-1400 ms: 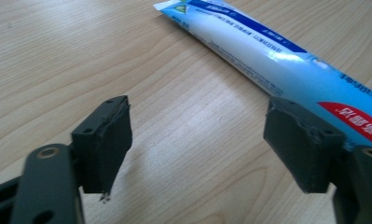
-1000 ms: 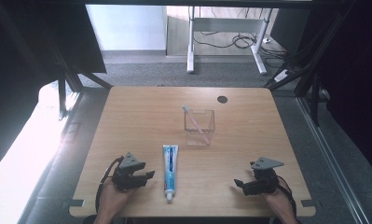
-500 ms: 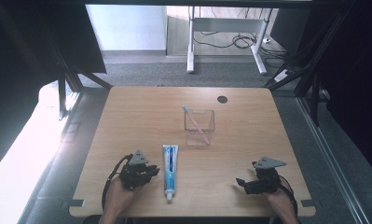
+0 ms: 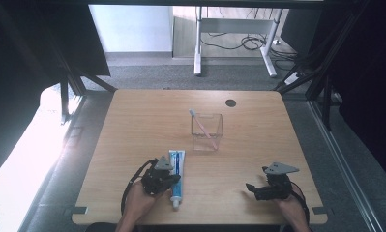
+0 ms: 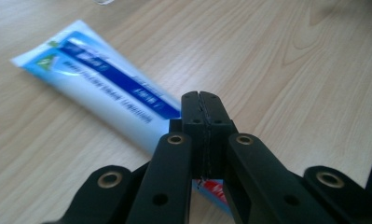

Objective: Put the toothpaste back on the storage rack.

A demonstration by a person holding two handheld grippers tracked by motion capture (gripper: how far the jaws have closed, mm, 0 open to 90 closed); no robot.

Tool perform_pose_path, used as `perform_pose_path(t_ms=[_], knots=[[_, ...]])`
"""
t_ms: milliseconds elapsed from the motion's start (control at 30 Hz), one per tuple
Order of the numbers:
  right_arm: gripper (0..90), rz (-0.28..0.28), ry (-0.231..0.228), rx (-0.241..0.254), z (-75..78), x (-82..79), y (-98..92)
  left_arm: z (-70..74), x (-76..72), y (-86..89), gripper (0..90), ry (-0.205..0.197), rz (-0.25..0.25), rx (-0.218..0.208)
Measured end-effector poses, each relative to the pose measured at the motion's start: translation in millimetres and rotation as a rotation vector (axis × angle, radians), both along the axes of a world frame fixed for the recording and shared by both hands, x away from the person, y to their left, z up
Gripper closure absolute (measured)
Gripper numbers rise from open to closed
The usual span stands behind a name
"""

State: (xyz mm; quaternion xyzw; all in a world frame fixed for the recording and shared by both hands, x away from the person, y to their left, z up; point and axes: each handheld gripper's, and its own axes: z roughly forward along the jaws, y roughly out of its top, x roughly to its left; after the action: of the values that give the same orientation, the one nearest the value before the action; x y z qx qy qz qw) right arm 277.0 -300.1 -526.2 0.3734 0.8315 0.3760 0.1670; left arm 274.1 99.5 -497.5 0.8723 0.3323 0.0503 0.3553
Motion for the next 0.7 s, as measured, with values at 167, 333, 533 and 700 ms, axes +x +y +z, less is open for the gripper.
perform_pose_path(t_ms=[167, 333, 533, 700], knots=[[5.2, 0.005, 0.005, -0.002, -0.5, 0.0, 0.9, -3.1, -1.0, -12.5, 89.3, 0.011, -0.028, 0.018], [5.4, 0.012, 0.003, -0.004, -0.3, -0.8, 2.6, -9.9, -2.5, -19.6, 89.2, 0.037, -0.031, 0.024], [5.7, 0.018, 0.006, -0.011, -1.0, -0.7, 3.2, -11.4, -6.4, -22.3, 89.5, 0.034, -0.033, 0.047], [5.8, 0.016, 0.004, -0.012, -0.9, -0.6, 2.7, -12.7, -7.3, -20.0, 89.5, 0.029, -0.034, 0.070]])
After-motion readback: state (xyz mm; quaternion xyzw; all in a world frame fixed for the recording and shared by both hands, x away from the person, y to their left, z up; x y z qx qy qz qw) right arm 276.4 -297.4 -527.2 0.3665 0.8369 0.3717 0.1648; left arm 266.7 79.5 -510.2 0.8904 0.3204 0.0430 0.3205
